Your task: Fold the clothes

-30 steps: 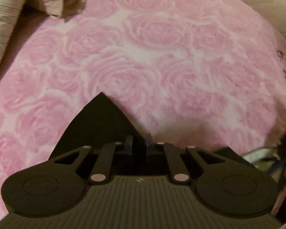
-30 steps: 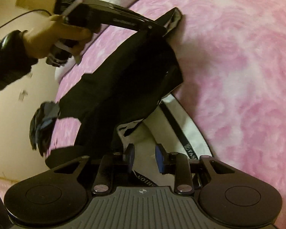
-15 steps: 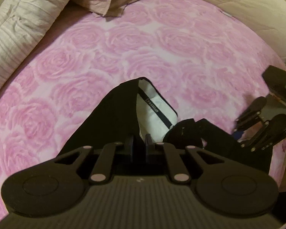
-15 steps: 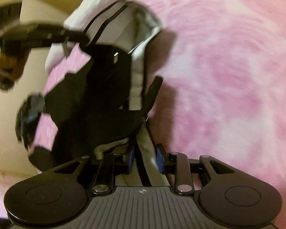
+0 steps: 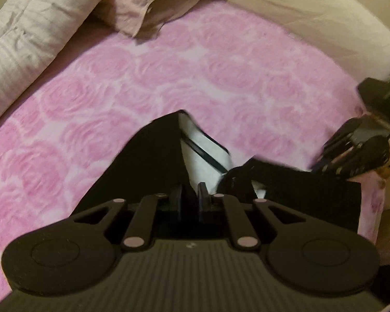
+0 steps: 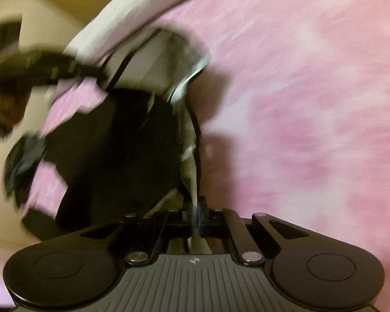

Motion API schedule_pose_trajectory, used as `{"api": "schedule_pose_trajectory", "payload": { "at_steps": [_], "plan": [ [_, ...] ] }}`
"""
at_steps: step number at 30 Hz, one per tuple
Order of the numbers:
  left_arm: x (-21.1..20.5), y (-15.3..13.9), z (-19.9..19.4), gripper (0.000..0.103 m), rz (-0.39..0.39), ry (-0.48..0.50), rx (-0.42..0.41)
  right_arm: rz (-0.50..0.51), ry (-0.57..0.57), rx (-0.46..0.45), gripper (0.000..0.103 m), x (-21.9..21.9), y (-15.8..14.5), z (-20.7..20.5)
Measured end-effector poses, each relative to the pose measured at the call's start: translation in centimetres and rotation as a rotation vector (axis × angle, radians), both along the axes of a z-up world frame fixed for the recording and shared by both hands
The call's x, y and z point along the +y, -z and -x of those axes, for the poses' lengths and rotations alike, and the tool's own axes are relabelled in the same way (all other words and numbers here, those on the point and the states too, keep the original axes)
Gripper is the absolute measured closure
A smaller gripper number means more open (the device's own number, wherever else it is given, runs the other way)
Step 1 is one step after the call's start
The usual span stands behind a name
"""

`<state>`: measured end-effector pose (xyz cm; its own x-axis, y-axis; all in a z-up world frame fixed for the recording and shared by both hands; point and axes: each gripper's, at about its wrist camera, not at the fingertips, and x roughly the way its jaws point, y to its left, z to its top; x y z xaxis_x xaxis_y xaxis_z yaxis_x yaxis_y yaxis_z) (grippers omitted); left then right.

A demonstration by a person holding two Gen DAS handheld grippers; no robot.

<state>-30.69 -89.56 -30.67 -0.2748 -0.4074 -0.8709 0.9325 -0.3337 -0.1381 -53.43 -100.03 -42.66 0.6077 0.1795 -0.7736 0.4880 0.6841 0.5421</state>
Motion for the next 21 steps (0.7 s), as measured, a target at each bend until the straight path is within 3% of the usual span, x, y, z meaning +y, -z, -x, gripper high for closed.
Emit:
{"api": "schedule_pose_trajectory", "payload": {
  "at_steps": [2, 6, 7, 8, 11, 12, 14, 17, 19, 21],
  "plan": [
    [-0.8, 0.9, 1.0, 0.091, -0.006, -0.002, 0.024, 0.011, 0.038, 0.043, 0.102, -0.2, -0.4, 2.4],
    [-2.3, 3.0, 3.5, 0.064, -0.019, 0.012, 0.059, 0.042, 0.045, 0.089, 0.101, 1.1, 0.2, 3.1],
    [-2.6, 3.3, 4.0, 0.062, -0.021, 0.015, 0.069, 0.034, 0.074, 0.092, 0.101, 0.8, 0.4, 3.1],
    [-2.9, 3.3, 4.3, 0.062, -0.018, 0.017, 0.080, 0.027, 0.104, 0.096, 0.099, 0.5, 0.5, 3.1],
    [-2.8, 1.8, 4.2, 0.058, 0.020, 0.003, 0.104, 0.077, 0.167, 0.109, 0.077, 0.3, -0.5, 3.2],
    [-2.6, 1.3, 3.9, 0.056, 0.033, -0.009, 0.109, 0.101, 0.182, 0.113, 0.074, 0.2, -1.1, 3.5],
    [-1.9, 0.2, 2.6, 0.055, 0.049, -0.036, 0.096, 0.126, 0.213, 0.101, 0.071, 0.2, -2.2, 3.9],
    [-0.5, 0.6, 0.9, 0.055, 0.025, -0.074, 0.074, 0.045, 0.225, 0.020, 0.068, 0.8, -3.3, 4.0],
    [0.2, 1.1, -0.1, 0.056, 0.002, -0.098, 0.065, 0.023, 0.175, -0.005, 0.068, 1.4, -3.5, 2.4],
    [0.3, 2.5, 0.2, 0.056, -0.013, -0.080, 0.062, 0.068, 0.097, -0.011, 0.067, 1.8, -3.0, -0.2]
  ]
}}
